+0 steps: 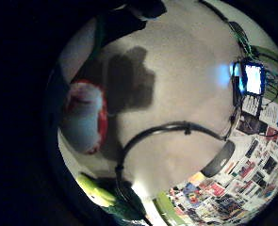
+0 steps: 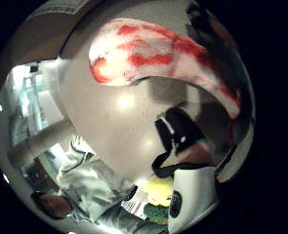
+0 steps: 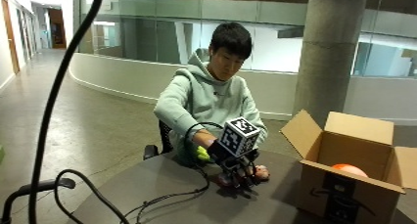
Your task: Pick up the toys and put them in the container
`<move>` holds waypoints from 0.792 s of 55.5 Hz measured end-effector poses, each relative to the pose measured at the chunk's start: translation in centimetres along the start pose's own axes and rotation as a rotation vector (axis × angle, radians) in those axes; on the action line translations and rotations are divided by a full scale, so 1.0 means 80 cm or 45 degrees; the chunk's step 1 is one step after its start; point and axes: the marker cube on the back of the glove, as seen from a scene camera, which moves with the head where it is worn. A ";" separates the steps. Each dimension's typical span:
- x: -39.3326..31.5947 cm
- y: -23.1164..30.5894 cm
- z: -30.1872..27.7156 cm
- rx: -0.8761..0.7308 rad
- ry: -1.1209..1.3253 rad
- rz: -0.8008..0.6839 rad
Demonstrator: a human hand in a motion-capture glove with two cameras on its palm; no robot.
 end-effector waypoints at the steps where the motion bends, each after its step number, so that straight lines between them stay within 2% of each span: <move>1: 0.000 -0.002 -0.001 0.026 0.002 0.000; 8: -0.006 -0.003 -0.007 0.132 -0.017 -0.023; 21: -0.003 0.013 -0.033 0.107 -0.059 -0.069; 29: -0.036 0.061 -0.065 0.078 -0.082 -0.108; 37: -0.018 0.064 -0.160 0.139 -0.087 -0.156; 44: 0.000 0.052 -0.258 0.352 0.137 -0.134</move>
